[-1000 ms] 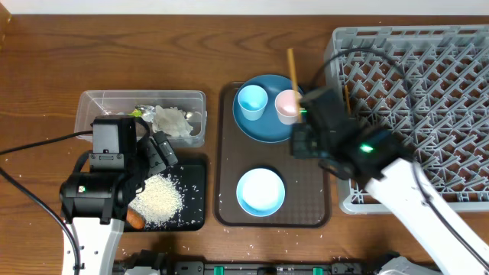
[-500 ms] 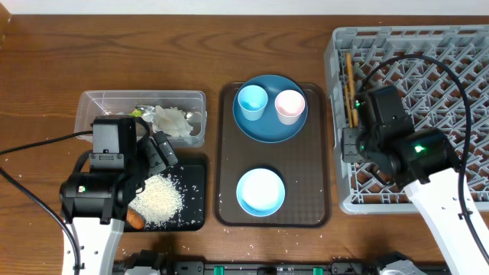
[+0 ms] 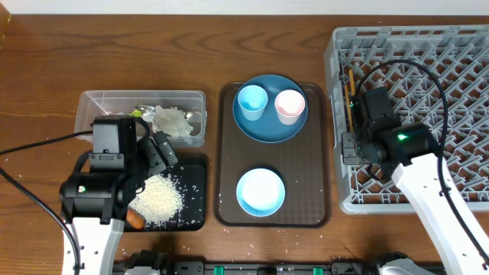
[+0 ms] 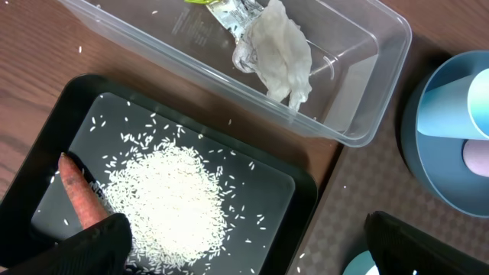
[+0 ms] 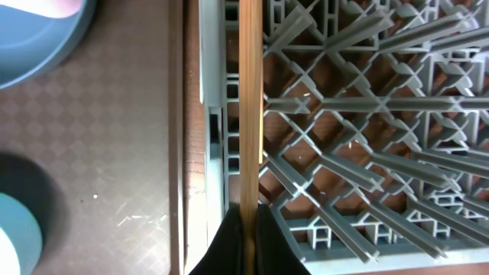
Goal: Sort waste into correct bins and load items into the dishwasher rack
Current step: 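Release the chopstick in the rack and withdraw the right gripper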
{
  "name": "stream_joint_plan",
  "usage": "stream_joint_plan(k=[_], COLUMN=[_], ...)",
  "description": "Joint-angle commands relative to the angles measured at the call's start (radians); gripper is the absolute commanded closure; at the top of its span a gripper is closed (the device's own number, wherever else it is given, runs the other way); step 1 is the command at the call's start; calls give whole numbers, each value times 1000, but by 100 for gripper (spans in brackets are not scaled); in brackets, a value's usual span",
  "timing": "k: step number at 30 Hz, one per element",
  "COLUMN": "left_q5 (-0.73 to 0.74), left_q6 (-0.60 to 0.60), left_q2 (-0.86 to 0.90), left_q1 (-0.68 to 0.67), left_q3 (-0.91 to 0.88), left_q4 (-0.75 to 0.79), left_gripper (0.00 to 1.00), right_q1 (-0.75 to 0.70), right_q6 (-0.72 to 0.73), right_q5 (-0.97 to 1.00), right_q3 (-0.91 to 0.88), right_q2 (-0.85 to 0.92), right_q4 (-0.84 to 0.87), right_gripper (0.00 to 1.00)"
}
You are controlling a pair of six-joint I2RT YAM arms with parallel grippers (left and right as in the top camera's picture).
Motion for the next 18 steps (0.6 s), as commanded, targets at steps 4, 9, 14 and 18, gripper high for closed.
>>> stream_joint_plan(k=[4,9,14,18], left_q5=[6,6,7,6], left_q6=[9,9,9,9], left_q2=[1,1,1,1], left_q1=[6,6,6,6], left_q3=[12,12,12,12], left_q4=[-3,-3,-3,-3], left_gripper=[0,0,0,0], right_q1=[-7,-7,-7,-7], right_q6=[-29,-29,-28,-28], right_q5=[15,15,15,14], right_q3=[-52,-75,-75,-75], right_q2=[6,6,6,6], right_q4=[57,72,72,71], right_gripper=[97,88,71,70])
